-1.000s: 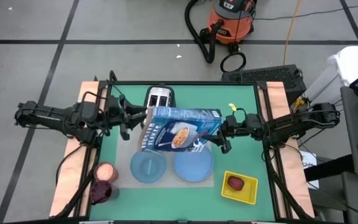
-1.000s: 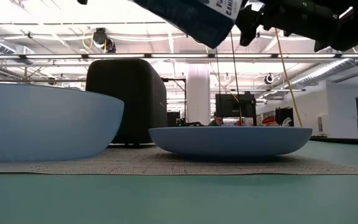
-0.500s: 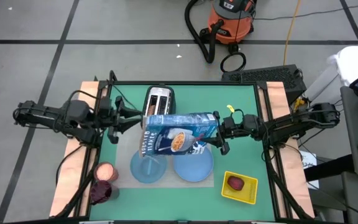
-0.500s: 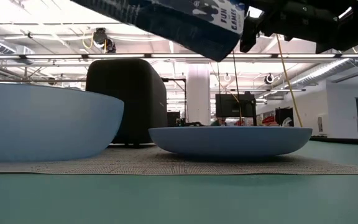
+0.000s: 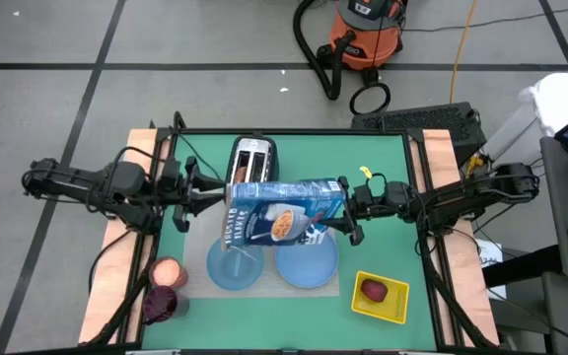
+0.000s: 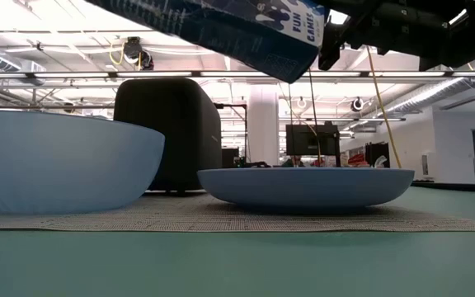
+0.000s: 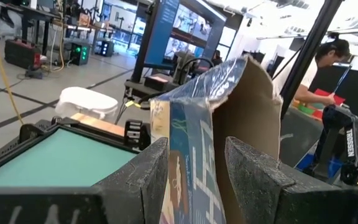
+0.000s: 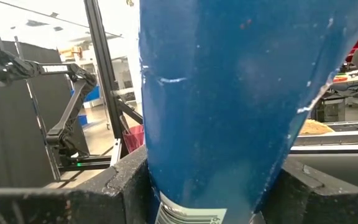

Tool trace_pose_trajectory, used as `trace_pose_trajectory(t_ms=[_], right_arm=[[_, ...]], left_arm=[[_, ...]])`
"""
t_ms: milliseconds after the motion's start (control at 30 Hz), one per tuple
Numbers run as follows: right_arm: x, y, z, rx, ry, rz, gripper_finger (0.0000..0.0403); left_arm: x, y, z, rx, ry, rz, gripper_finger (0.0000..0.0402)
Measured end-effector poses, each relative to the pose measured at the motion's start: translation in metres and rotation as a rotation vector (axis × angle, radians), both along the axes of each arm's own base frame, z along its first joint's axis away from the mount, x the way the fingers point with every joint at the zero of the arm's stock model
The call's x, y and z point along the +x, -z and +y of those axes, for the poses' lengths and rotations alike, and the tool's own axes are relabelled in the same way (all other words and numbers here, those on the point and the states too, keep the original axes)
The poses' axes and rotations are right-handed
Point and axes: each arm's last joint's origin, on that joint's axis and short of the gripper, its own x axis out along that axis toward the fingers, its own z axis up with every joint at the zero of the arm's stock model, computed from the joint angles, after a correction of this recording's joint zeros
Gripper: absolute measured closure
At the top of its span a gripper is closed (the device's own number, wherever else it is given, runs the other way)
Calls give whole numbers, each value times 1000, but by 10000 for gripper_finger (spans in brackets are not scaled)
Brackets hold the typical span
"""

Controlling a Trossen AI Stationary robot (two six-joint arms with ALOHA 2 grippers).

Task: Arrange a breakfast setting
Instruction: Pour the cereal into the blue bowl

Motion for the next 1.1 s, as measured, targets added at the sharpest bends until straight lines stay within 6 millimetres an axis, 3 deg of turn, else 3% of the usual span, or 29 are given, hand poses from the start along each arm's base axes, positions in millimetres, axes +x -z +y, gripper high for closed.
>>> trace_pose_trajectory(t_ms=[400, 500, 733, 1100], right_arm=[[0, 2, 0, 3, 1, 19, 181], [0, 2, 0, 16, -1, 20, 181], [0, 2, -2, 9, 10, 20, 181], [-10, -17, -8, 8, 31, -75, 181]], left_arm=[[26, 6, -5, -1, -12, -4, 240], [32, 12, -7, 13, -17, 35, 269], [34, 23, -8, 31, -14, 139, 388], [30, 36, -17, 46, 30, 266, 396]])
